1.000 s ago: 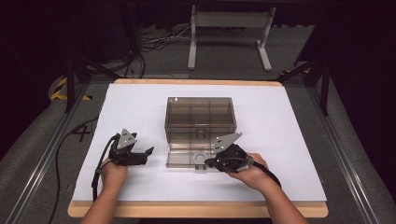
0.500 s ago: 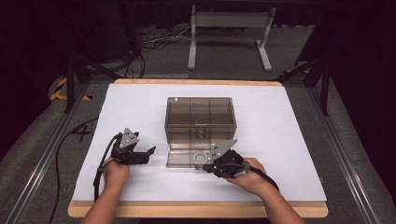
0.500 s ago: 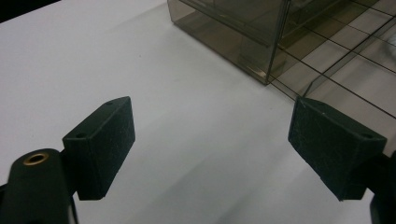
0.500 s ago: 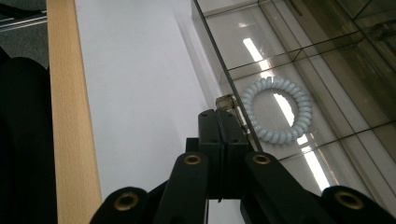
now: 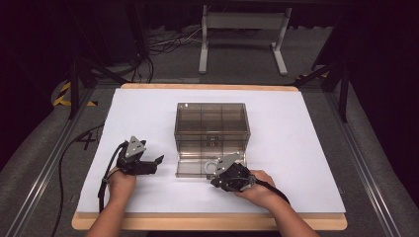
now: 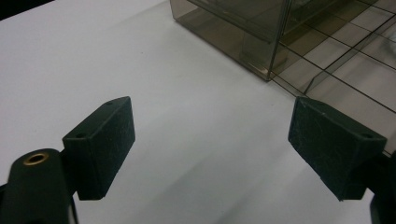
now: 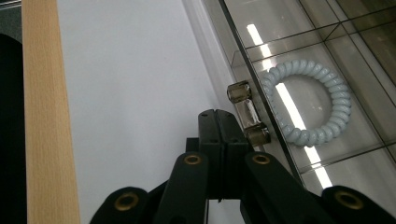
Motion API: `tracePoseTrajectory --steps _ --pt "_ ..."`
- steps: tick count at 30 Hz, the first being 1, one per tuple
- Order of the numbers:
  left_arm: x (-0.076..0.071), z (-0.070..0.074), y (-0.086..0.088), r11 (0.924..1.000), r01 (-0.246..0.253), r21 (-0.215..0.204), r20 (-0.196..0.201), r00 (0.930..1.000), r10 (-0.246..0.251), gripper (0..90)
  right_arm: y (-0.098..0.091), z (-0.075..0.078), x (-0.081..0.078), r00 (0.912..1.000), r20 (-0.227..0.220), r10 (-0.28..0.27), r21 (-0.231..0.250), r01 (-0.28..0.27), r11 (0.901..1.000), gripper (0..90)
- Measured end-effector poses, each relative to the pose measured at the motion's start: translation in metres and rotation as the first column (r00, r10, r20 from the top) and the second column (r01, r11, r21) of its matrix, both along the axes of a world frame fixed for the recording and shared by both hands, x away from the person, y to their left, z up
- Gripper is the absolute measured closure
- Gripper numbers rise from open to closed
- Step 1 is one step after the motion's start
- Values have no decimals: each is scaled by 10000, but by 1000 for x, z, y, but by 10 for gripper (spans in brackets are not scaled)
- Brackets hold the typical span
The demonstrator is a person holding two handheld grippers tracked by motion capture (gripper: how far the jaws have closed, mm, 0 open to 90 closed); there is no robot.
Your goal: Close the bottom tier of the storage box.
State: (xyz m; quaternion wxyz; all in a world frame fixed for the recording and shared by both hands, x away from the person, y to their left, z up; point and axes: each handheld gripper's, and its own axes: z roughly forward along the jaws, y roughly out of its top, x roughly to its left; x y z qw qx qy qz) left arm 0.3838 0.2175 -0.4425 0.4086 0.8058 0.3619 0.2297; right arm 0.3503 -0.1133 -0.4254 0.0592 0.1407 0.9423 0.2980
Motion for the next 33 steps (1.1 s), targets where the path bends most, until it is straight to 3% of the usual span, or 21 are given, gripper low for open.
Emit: tracePoseTrajectory --steps 15,19,33 --pt "-5 0 4 9999 -107 15 -10 9999 107 156 2 -5 5 9998 194 71 -73 -70 9999 900" --pt "-5 0 4 9999 -146 17 -32 9999 146 156 3 -5 3 9984 532 210 -153 -202 9997 900" --pt "-7 0 6 9998 -202 -31 -52 9998 202 156 3 -7 8 9964 843 -60 -41 64 10000 900"
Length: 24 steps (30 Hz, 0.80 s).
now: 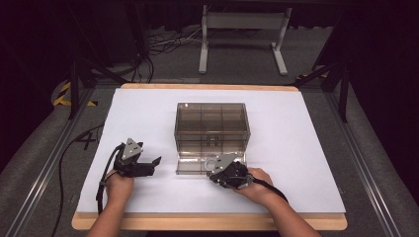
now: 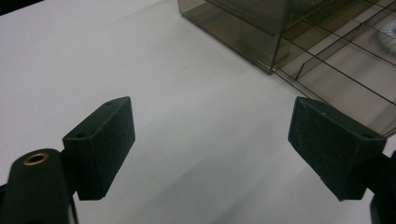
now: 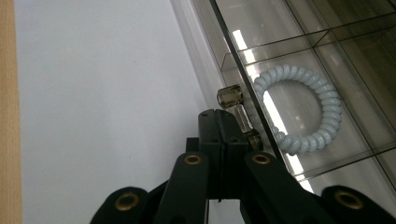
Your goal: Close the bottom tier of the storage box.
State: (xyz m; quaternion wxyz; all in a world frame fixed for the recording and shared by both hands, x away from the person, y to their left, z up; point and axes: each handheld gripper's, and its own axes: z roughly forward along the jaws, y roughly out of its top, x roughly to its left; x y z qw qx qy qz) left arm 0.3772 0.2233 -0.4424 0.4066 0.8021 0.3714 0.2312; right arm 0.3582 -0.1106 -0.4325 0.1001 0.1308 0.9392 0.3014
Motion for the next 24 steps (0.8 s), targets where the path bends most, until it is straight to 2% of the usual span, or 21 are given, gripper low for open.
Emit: tracePoseTrajectory --steps 10,17,20,24 --pt "-2 0 2 10000 -18 82 -19 10000 19 156 -1 -2 5 9995 118 -300 203 298 9994 900" --pt "-5 1 2 10000 -13 28 -24 10000 13 157 -3 -2 9 9963 297 -804 251 797 9965 900" --pt "-6 2 2 9998 59 193 13 10000 -59 156 -4 -2 11 9956 290 -889 329 879 9956 900" --pt "-8 1 3 9998 -47 180 70 10000 46 156 -4 -3 14 9945 335 -989 426 974 9943 900"
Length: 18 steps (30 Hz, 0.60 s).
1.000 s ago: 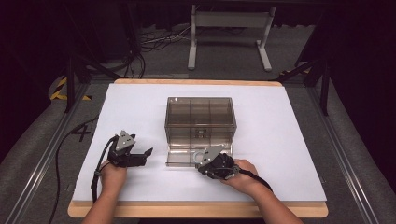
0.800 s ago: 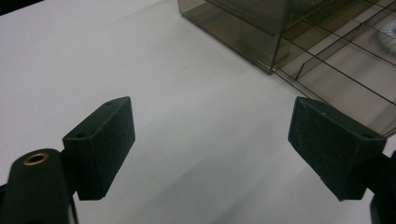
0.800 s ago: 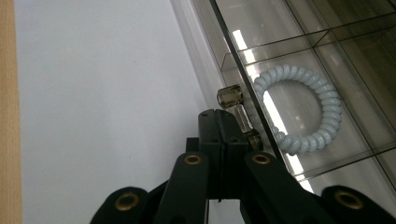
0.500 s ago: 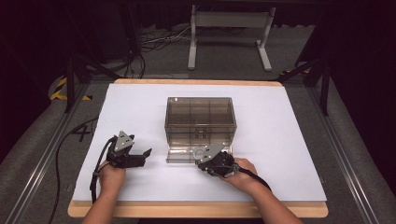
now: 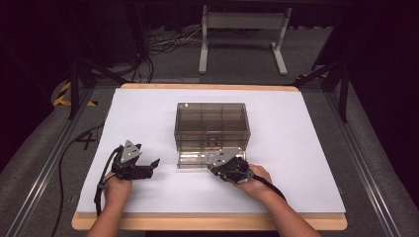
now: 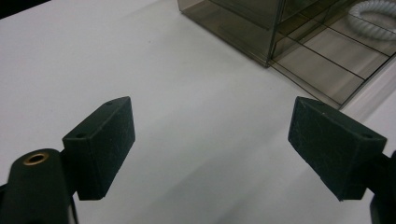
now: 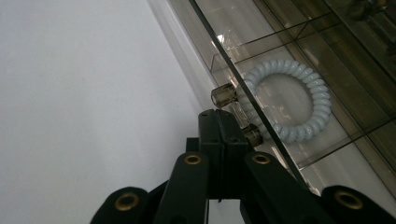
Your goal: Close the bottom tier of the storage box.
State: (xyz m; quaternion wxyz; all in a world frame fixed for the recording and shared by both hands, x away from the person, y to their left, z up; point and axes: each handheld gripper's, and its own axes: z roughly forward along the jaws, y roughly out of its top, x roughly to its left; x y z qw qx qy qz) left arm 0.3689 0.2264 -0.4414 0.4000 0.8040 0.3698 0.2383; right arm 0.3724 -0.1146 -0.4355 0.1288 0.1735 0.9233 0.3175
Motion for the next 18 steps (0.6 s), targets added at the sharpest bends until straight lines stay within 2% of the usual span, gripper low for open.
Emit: tracePoseTrajectory --steps 6,10,18 --pt "-3 -1 4 9999 -126 23 -6 9999 126 156 0 -1 5 9994 161 -292 237 288 9993 900" --pt "-4 -1 5 9999 -145 22 -14 9999 145 156 -1 -1 8 9992 115 -391 405 386 9984 900" --pt "-8 -2 10 9996 -273 17 -58 9996 273 156 -1 -2 12 9980 326 -546 485 530 9974 900"
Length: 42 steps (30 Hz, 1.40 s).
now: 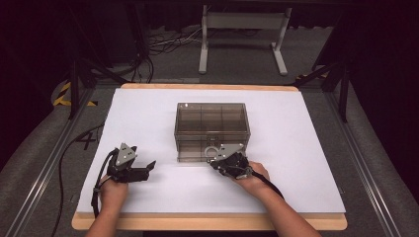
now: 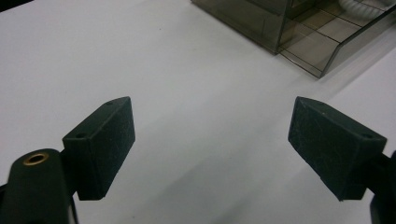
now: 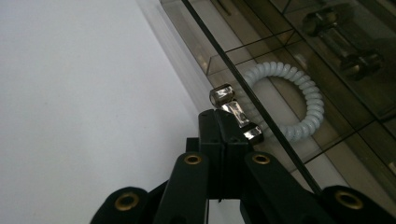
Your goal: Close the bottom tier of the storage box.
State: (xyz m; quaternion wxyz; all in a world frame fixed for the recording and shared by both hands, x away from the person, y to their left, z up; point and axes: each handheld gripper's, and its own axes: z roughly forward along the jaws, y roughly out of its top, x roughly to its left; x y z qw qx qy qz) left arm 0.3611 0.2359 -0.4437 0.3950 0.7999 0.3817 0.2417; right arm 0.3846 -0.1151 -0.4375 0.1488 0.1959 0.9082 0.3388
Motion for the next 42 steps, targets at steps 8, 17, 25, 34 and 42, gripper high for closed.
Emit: tracePoseTrajectory --steps 8,17,25,34,42 --pt "0 -2 1 10000 -3 64 -54 10000 3 156 0 -3 5 9994 183 -283 242 278 9993 900" --pt "1 -3 -1 9999 47 136 -144 9999 -45 156 -1 -6 11 9973 434 -597 341 582 9977 900" --pt "1 -3 -1 10000 9 76 -176 9998 -8 156 -2 -11 16 9949 535 -849 641 815 9946 900" --pt "1 -3 -1 10000 9 76 -169 9999 -7 156 -2 -12 19 9914 679 -1117 751 1065 9915 900" --pt "1 -3 -1 10000 -3 87 -163 9999 5 156 -3 -14 24 9899 566 -1299 1043 1235 9868 900"
